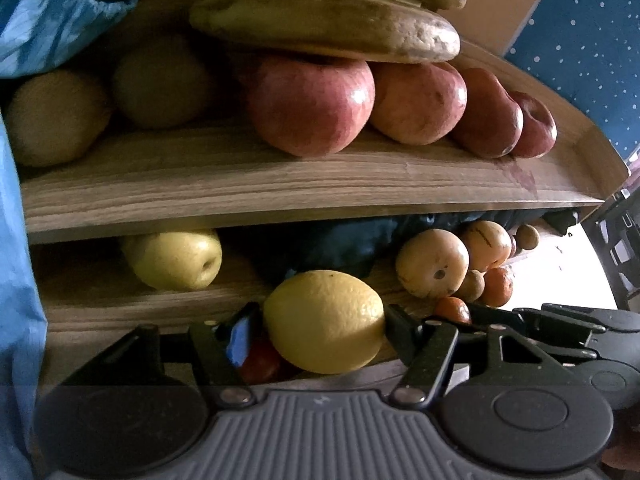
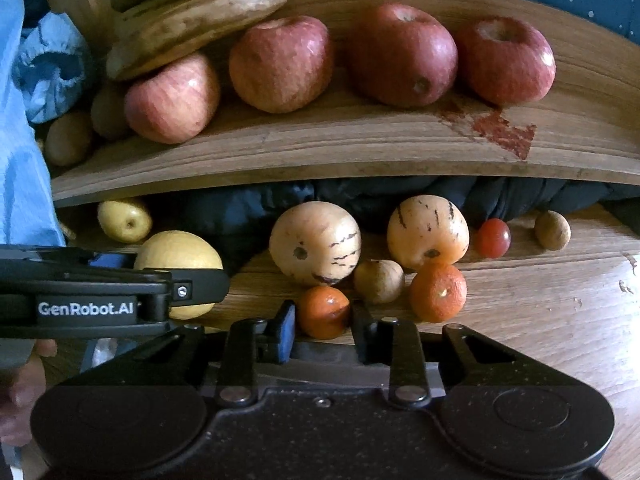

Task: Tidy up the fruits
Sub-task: 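Grasp the yellow lemon with the left tool while the right tool grasps a small orange, then carry the lemon and orange to the steel tray and open both tools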

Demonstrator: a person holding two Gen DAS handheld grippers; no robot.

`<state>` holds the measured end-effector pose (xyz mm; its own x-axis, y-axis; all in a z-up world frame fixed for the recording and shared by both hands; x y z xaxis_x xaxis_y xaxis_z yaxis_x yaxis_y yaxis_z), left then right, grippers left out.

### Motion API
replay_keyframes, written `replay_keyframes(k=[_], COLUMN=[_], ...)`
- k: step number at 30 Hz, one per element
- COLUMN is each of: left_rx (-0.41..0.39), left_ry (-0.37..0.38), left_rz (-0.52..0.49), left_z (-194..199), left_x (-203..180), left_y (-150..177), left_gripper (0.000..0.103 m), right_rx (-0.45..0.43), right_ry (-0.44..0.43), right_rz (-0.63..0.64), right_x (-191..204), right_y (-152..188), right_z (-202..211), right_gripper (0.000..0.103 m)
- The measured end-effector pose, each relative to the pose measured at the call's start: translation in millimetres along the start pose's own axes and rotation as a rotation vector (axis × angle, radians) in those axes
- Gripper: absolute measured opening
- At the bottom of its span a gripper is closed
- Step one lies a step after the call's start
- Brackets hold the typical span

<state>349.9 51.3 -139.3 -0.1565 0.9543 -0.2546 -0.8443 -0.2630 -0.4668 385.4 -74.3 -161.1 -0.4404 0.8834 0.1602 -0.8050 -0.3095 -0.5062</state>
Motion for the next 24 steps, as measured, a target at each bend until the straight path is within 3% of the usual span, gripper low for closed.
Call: replay_keyframes(k=[14, 24], left_rx=[-0.054, -0.067], left_ry=[0.009, -0.003], left_rz=[0.013, 0.036], left_z=[25, 52], left_x=[-11, -21], left_y=[-1, 23], left_gripper=[0.071, 0.071], right_rx=[-0.049, -0.070], right_ry=[-0.031, -0.073], right_rz=[0.018, 0.060], right_x=[2, 7], right_y=[6, 23], right_z=[33, 61], right_gripper=[0.031, 0.031])
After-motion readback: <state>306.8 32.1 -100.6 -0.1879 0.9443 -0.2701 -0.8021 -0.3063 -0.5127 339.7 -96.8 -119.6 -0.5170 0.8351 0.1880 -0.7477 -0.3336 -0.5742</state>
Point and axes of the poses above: each gripper's, at about its wrist camera, not at the fingertips, and z roughly against the way its jaws point, x to its left, y to its underside, the point moved 9 cm from there along -z, roughly the way its jaws point
